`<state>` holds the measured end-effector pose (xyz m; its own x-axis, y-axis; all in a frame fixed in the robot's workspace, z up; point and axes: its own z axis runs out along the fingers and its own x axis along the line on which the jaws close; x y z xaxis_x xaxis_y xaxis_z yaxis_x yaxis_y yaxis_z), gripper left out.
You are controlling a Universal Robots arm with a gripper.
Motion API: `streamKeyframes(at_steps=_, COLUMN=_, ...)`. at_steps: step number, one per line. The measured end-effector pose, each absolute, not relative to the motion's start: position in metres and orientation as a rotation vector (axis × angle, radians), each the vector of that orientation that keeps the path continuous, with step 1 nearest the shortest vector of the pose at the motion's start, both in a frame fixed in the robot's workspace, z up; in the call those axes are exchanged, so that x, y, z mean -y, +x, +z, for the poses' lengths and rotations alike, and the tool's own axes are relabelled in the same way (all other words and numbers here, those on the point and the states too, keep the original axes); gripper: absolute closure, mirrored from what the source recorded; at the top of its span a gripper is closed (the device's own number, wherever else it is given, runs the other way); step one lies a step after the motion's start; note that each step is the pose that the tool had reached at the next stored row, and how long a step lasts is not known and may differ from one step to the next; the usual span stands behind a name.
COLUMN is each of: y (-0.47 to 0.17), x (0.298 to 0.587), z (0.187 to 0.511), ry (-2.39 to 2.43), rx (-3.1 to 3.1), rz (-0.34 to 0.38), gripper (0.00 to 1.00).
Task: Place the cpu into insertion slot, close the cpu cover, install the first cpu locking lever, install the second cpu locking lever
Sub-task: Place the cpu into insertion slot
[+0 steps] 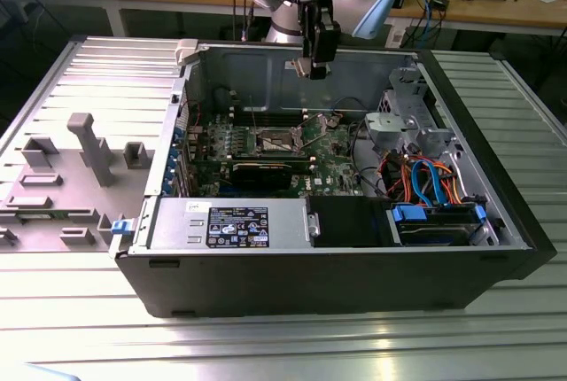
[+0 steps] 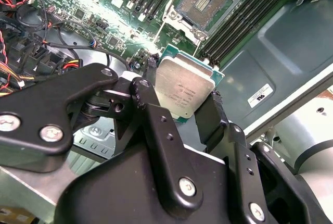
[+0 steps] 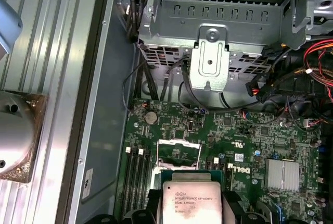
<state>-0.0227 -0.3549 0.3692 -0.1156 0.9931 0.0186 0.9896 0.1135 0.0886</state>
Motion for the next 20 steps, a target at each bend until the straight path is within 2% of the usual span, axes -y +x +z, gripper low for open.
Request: streamKeyframes(at_steps=20, y=-0.037, x=0.355, z=0.366, ry=2.169, rx=-2.206, rz=0.121, gripper=0.45)
